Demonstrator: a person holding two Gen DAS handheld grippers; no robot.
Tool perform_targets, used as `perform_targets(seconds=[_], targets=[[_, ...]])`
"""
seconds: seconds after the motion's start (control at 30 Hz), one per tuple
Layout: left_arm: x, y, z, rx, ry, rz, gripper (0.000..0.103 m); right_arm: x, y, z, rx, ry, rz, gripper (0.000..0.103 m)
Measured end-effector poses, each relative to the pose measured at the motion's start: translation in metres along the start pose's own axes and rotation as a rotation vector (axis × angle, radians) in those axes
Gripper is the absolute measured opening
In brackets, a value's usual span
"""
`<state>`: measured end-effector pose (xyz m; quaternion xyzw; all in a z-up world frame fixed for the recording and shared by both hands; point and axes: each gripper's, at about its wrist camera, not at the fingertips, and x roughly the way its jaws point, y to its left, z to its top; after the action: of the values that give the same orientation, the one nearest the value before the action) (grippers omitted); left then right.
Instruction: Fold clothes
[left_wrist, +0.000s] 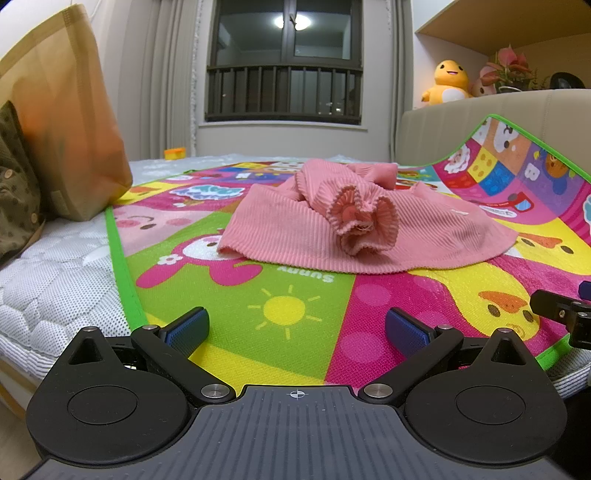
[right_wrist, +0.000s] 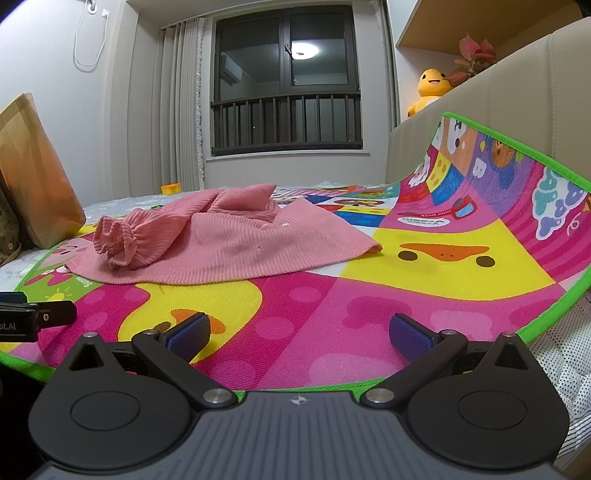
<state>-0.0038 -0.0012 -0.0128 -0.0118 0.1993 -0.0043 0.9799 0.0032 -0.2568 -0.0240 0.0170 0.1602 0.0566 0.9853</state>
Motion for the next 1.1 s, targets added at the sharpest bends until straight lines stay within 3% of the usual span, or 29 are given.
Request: perform_targets(seconds=[0.37,0.8,0.97,1.1], targets=[[-0.004,-0.005,0.016,0.034,0.036,-0.049,0.103,-0.001,-0.002,0.015,0.0,0.054,0.023,0.103],[0.01,0.004,0.051,0.021,0.149,-0.1,0.103,0.019,-0.011,0.045,-0.001,0.16,0.046,0.103],[0.038,0.027,0.083,-0.071,0.18,-0.21,0.103,0.045,-0.022,0.072,0.034,0.18,0.083,0.103],[0.082,0.049,0.115,-0.209,0.205,-0.282,0.103,0.093,-0.042,0.114,0.206,0.221,0.152,0.103]])
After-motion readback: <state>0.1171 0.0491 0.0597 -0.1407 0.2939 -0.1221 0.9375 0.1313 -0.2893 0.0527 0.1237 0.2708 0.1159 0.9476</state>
